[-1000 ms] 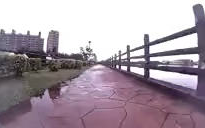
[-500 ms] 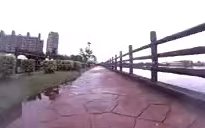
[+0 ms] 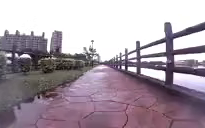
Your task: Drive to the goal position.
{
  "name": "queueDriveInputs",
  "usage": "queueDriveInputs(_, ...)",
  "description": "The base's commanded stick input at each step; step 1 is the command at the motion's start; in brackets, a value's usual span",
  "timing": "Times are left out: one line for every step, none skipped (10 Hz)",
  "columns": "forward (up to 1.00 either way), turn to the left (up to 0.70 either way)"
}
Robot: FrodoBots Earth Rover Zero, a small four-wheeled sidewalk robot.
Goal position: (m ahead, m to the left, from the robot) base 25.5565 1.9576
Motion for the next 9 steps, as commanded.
queueDriveInputs(1.0, -0.01)
queueDriveInputs(1.0, -0.01)
queueDriveInputs(1.0, 0.0)
queueDriveInputs(1.0, 0.13)
queueDriveInputs(1.0, 0.38)
queueDriveInputs(1.0, 0.3)
queueDriveInputs(1.0, 0.19)
queueDriveInputs(1.0, -0.01)
queueDriveInputs(1.0, -0.01)
